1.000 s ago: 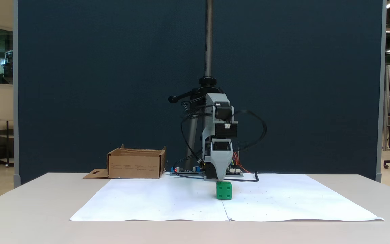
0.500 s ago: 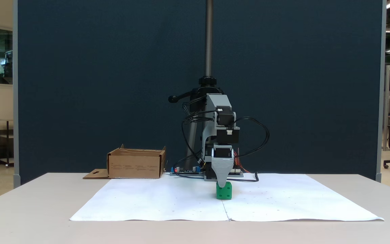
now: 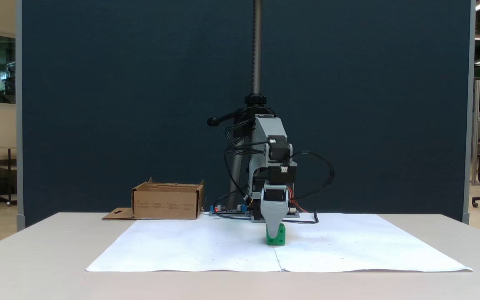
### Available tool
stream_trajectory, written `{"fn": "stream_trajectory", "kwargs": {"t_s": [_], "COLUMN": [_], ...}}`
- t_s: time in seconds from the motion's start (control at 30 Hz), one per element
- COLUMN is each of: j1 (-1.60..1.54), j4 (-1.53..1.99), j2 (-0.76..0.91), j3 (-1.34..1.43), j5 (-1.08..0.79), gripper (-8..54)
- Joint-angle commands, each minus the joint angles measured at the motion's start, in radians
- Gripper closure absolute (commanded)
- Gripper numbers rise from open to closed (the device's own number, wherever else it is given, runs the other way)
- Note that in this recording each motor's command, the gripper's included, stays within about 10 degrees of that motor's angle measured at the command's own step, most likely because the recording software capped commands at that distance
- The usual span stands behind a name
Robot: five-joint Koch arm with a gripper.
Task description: Grasp a green dice and put it in the bin.
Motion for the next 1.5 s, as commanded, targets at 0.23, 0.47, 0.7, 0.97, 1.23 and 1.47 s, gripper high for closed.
{"fn": "stream_trajectory", "kwargs": {"t_s": [0.23,0.47,0.7,0.97,1.23,1.47], "j1": [-0.012,-0.014,-0.017,-0.017,-0.014,-0.012], "j4": [-0.052,-0.071,-0.078,-0.087,-0.101,-0.103], "j2": [-0.009,-0.025,-0.032,-0.041,-0.041,-0.043], "j3": [-0.048,-0.048,-0.048,-0.052,-0.052,-0.052], "j5": [0.054,0.052,0.051,0.049,0.049,0.049], "gripper": [3.3,4.4,6.1,9.8,16.1,21.5]}}
